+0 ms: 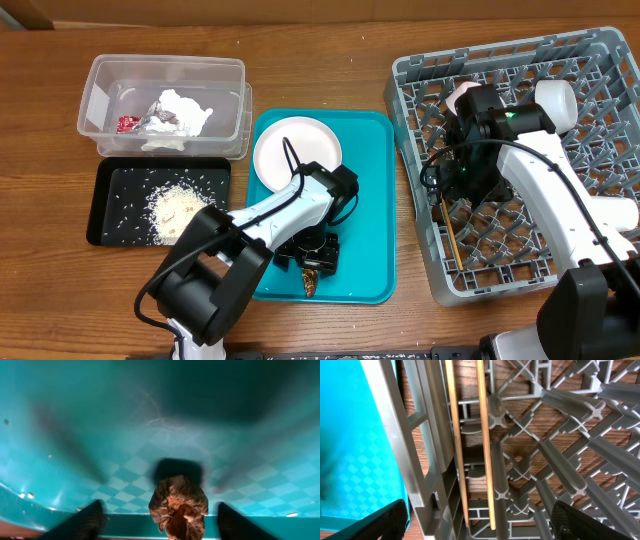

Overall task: Sort waste into correct bins and load items into the dishwasher
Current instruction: 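Reach the left gripper to the food scrap on the teal tray and grasp it, then carry the food scrap left and drop it onto the black tray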

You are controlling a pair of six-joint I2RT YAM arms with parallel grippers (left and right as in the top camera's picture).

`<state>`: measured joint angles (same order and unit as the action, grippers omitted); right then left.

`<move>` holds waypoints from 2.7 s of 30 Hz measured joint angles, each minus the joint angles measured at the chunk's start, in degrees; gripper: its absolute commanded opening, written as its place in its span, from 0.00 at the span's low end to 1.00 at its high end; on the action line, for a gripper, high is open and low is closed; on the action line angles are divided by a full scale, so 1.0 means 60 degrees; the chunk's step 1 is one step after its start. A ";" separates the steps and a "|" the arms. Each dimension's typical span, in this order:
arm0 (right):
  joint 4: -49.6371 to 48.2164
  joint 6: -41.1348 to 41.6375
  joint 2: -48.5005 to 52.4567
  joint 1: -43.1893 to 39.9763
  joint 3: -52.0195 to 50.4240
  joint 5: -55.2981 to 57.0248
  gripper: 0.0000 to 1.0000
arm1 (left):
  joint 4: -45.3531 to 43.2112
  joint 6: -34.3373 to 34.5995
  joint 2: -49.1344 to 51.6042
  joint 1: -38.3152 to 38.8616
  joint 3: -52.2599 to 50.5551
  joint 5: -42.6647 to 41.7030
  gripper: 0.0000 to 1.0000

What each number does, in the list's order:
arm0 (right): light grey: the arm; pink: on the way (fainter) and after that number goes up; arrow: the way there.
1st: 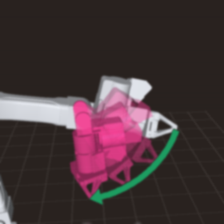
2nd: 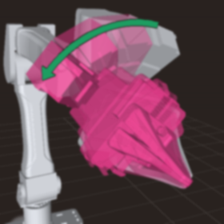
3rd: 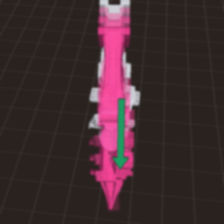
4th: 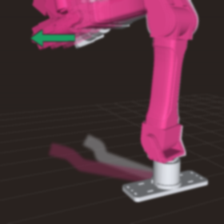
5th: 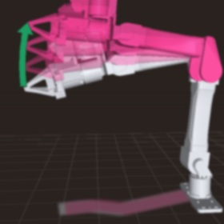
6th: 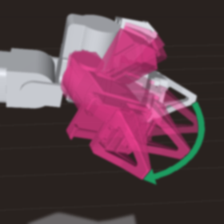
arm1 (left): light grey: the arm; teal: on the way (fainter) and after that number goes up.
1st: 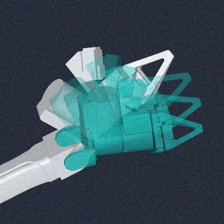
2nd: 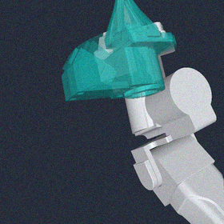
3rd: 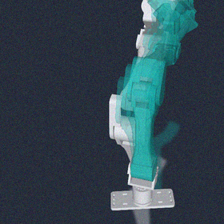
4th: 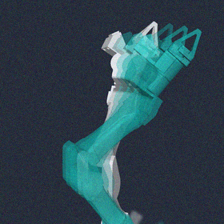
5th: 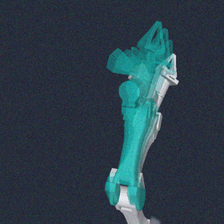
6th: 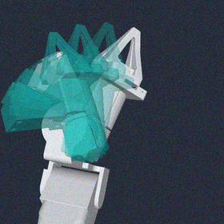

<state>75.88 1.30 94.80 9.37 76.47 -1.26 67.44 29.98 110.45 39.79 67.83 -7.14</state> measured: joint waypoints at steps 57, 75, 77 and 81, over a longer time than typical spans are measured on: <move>0.0007 0.0007 0.0000 0.0000 0.0000 0.0004 0.97 | -0.2849 -0.0098 -0.1665 -0.9078 0.0164 0.3748 0.07; -0.0022 0.0025 0.0000 0.0000 0.0000 -0.0222 1.00 | -0.1843 -0.0273 -0.1107 -0.9078 0.0933 0.3869 0.45; -0.0036 0.0025 0.0000 0.0000 0.0000 -0.0266 1.00 | -0.1217 -0.0277 -0.1082 -0.9078 0.1650 0.3872 0.45; -0.0036 0.0033 0.0000 0.0000 0.0000 -0.0299 1.00 | -0.0113 -0.0277 -0.1082 -0.9074 0.3246 0.3858 0.46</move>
<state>75.66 1.50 94.80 9.37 76.47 -3.05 66.76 28.32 103.96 -14.66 87.31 16.01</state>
